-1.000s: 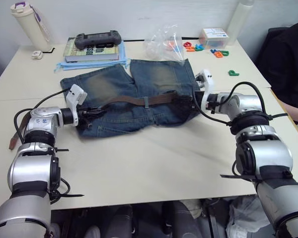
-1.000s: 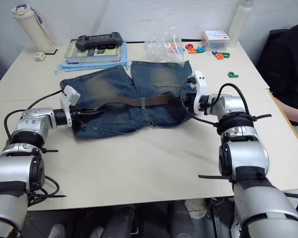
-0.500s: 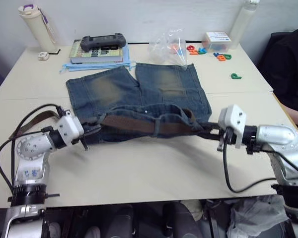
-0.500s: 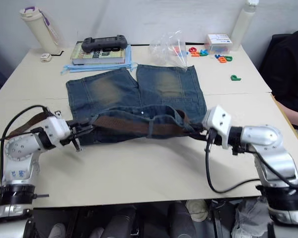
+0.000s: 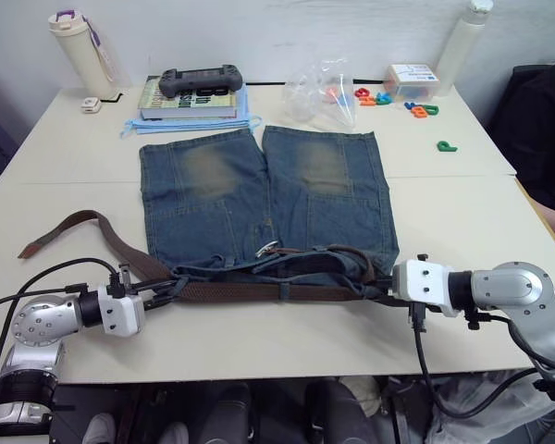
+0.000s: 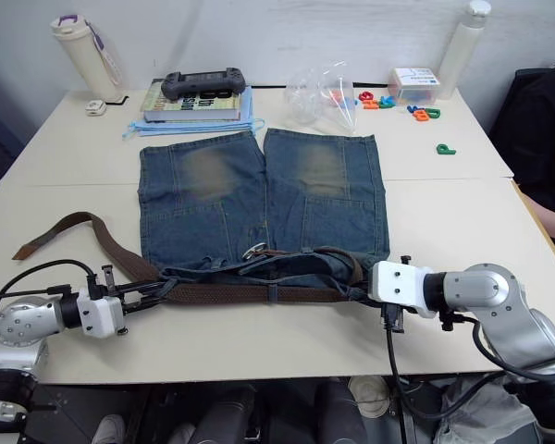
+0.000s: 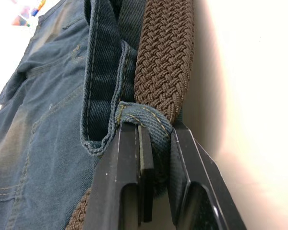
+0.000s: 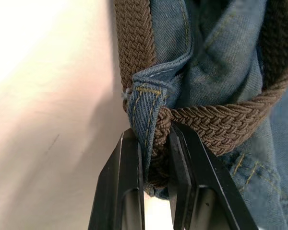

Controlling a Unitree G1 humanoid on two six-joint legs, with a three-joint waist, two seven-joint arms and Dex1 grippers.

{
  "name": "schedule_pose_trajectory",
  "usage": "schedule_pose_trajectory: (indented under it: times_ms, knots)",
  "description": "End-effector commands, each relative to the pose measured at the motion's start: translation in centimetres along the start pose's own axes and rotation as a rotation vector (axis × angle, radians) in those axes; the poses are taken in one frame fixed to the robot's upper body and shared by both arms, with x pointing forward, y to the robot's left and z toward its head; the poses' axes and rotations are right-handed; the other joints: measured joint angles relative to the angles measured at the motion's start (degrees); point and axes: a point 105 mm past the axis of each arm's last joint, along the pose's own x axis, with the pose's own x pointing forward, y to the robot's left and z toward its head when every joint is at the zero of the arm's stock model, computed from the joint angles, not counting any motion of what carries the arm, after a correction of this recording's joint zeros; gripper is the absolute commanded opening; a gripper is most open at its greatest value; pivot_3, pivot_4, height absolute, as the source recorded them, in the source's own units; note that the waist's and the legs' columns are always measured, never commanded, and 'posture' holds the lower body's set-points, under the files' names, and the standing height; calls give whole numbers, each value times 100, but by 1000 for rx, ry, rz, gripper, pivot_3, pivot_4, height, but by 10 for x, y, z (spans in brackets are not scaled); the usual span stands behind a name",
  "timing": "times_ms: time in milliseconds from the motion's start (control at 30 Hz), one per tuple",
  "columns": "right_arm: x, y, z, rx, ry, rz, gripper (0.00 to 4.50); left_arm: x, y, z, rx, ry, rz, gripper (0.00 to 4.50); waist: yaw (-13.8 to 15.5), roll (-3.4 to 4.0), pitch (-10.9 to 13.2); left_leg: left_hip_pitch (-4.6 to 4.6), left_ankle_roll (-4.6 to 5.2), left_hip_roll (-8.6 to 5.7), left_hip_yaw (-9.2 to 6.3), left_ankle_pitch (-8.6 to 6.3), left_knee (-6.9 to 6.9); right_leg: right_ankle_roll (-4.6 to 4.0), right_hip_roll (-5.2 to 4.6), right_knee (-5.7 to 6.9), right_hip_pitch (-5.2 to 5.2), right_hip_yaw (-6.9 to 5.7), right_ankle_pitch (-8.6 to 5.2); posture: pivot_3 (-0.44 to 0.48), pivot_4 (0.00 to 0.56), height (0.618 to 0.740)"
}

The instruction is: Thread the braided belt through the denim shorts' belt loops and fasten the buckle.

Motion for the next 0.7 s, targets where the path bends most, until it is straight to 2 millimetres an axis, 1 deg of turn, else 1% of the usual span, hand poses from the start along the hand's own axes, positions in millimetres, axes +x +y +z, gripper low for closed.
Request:
schedule_pose_trajectory:
  times_ms: [33,67,133,167,200,233,300,333,367,433,467,500,533,600,633,667,700]
  knots:
    - [-22,-10,-28,54,175,-53,261,-29,-7,-25,-132,142,-28,174,0,2,-1,0,0,1,0,0,0,0,0,0,0,-1,0,0,150,667]
    - [-23,-11,-27,50,174,-59,261,-29,-7,-25,-141,143,-33,174,1,2,-1,0,0,1,0,0,0,0,0,0,0,-1,0,0,150,667]
    - [-28,-8,-19,61,146,-47,1291,-31,-5,-25,-184,137,-31,1169,4,3,-1,0,0,1,0,0,0,0,0,0,0,-1,0,0,150,667]
    - [-29,-7,-17,66,139,-41,1766,-32,-5,-24,-196,134,-31,1580,0,2,-1,-2,0,1,0,0,1,0,0,0,0,-1,0,0,150,667]
    - [-31,-5,-14,68,134,-37,2110,-32,-5,-24,-207,129,-35,1926,-7,2,-1,-3,0,1,-3,0,-1,0,0,-2,0,-3,0,0,150,667]
    - [-33,-5,-13,70,134,-36,2638,-32,-5,-23,-213,126,-39,2397,-23,7,-3,-1,0,2,-2,0,-2,0,0,-3,0,-3,0,0,150,667]
    - [-40,-5,0,76,101,-48,3561,-34,-2,-14,-278,91,-64,3242,-45,19,-2,8,-1,7,2,0,-4,-3,2,-1,3,-1,1,0,150,667]
    - [-44,-7,9,77,82,-53,4094,-37,5,-8,-328,78,-67,3695,-57,23,1,10,0,12,2,0,-5,-4,4,0,5,-1,0,0,150,667]
    - [-47,-7,15,80,70,-55,4483,-38,10,-3,-366,69,-71,3711,-59,25,2,10,-1,16,2,-1,-7,-5,7,0,4,-1,0,0,150,667]
    - [-52,-18,31,100,25,-94,4483,-44,21,8,-448,57,-103,3711,-54,24,8,7,-3,20,-1,-1,-6,-7,9,-2,4,-4,-1,0,150,667]
    - [-53,-20,34,108,14,-103,4483,-45,23,11,-468,54,-114,3711,-39,24,8,3,-3,21,-1,-1,-4,-8,9,-2,2,-4,0,0,150,667]
    - [-54,-33,42,130,-26,-157,4483,-49,31,18,-536,38,-130,3711,-20,24,8,3,-3,20,-3,-1,-2,-9,9,-4,4,-4,1,0,150,667]
    - [-55,-41,48,145,-52,-190,4483,-51,36,23,-583,26,-141,3711,-22,20,12,3,-2,20,-5,-1,-3,-9,9,-9,5,-6,1,0,150,667]
    - [-53,-72,58,198,-118,-324,4483,-59,50,28,-706,21,-154,3711,-30,19,13,-7,-2,21,-6,-1,-3,-13,9,-12,-2,-6,3,0,150,667]
    - [-51,-84,59,226,-128,-380,4483,-61,56,29,-753,17,-152,3711,-36,17,14,-5,-2,21,-6,-1,-3,-13,9,-14,-1,-6,3,0,150,667]
    - [-47,-95,58,247,-127,-424,4483,-62,67,26,-774,7,-111,3711,-28,18,15,-6,-4,20,-7,0,-4,-15,9,-14,-1,-6,4,0,150,667]
    - [-42,-101,56,256,-117,-444,4483,-61,77,23,-781,-1,-65,3711,-22,18,14,-7,-5,19,-7,0,-5,-15,9,-15,-2,-6,4,0,150,667]
